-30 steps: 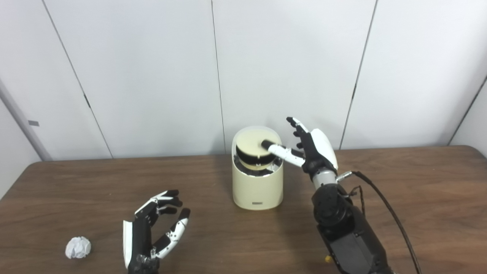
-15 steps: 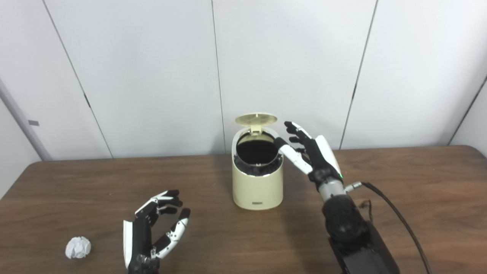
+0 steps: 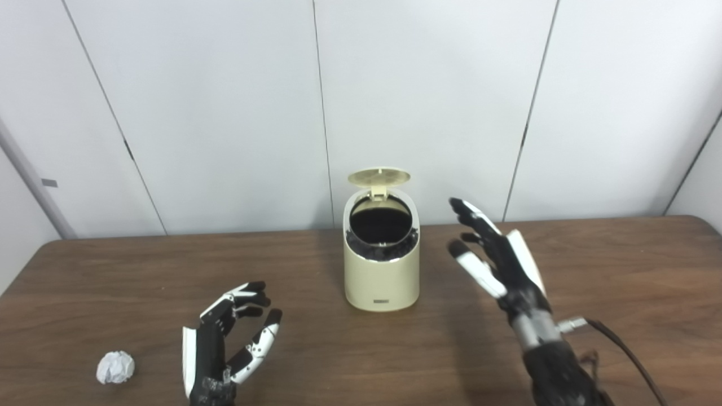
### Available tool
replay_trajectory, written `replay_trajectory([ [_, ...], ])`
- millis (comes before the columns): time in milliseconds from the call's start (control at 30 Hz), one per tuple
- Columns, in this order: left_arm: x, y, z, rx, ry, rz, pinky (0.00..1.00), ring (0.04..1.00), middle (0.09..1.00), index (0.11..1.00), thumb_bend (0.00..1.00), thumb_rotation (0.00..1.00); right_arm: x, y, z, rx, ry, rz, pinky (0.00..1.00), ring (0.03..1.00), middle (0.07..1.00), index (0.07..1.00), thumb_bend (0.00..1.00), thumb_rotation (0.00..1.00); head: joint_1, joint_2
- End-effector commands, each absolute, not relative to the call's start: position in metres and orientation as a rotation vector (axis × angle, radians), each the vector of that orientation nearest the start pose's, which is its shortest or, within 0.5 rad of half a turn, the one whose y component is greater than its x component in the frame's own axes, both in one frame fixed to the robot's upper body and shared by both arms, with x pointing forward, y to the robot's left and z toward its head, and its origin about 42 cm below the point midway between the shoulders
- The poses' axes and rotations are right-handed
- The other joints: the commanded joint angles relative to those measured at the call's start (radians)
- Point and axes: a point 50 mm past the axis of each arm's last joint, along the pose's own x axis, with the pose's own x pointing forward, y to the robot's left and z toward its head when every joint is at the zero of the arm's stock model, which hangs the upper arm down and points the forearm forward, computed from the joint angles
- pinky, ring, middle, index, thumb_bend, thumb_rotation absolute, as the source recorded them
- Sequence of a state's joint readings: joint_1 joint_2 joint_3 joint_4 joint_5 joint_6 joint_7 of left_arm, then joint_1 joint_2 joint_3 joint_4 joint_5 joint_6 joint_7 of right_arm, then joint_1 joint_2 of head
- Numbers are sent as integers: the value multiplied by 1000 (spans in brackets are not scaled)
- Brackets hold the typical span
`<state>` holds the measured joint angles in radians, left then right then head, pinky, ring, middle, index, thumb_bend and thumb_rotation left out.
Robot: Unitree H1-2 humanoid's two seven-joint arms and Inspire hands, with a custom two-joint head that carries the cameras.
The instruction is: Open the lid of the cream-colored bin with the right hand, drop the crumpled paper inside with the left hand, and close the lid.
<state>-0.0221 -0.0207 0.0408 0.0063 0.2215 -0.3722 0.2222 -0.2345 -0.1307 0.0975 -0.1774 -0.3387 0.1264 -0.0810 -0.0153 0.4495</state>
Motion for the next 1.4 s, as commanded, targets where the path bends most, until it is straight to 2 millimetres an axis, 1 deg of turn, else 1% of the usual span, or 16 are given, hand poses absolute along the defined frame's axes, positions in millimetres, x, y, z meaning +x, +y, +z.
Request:
replay_trajectory([
  [0,276,224,110,185,-365,210,589,680,705,497,477,70,337,-211,221,-439,-427,-38,839,907,906,889,891,950,0,0],
  [100,278,225,110,188,-371,207,586,680,705,497,477,70,323,-220,206,-434,-441,-66,845,895,892,874,750,903,-4,-2],
  [133,278,226,110,188,-371,207,583,679,705,497,477,70,321,-222,203,-438,-446,-73,831,884,882,866,670,890,-4,-2],
  [167,278,226,110,189,-371,207,582,679,705,497,477,70,317,-225,198,-437,-452,-82,824,878,877,862,629,882,-3,-2],
  [233,278,227,110,187,-371,207,585,680,706,497,477,70,310,-230,189,-415,-456,-86,807,863,860,845,432,832,-2,-1],
  [333,277,228,110,180,-371,208,588,684,708,497,478,69,299,-239,174,-388,-455,-96,782,848,845,825,288,783,-5,-1],
  [400,276,229,110,186,-374,211,587,683,707,497,478,70,293,-243,166,-395,-456,-107,760,834,833,815,245,761,-6,2],
  [433,276,230,110,189,-375,212,584,680,706,497,478,70,290,-243,164,-397,-458,-110,746,823,822,808,222,719,-6,2],
  [533,275,231,109,190,-370,212,584,682,707,497,478,70,283,-245,154,-377,-460,-116,713,797,796,784,186,614,-7,3],
  [600,275,232,110,190,-368,212,587,684,709,497,478,70,280,-246,149,-374,-461,-122,695,783,788,775,174,561,-6,5],
  [700,274,233,110,189,-375,212,584,683,709,497,478,69,274,-246,141,-363,-450,-144,692,777,787,769,182,534,-10,6],
  [767,274,234,110,190,-378,212,576,678,707,497,478,69,274,-247,137,-367,-445,-164,663,760,775,759,185,522,-10,5],
  [833,274,234,110,191,-377,212,571,675,707,497,478,70,274,-247,135,-364,-443,-177,658,758,773,756,177,525,-5,7],
  [967,273,235,110,193,-374,212,582,679,709,497,478,70,274,-248,132,-347,-436,-189,692,783,791,762,172,553,-4,8],
  [1033,273,234,110,195,-376,213,580,677,706,497,478,70,275,-248,131,-345,-434,-189,692,788,794,762,181,576,-1,9],
  [1367,271,233,111,223,-392,207,570,673,701,497,477,69,275,-247,128,-317,-423,-178,712,800,801,761,211,622,14,4],
])
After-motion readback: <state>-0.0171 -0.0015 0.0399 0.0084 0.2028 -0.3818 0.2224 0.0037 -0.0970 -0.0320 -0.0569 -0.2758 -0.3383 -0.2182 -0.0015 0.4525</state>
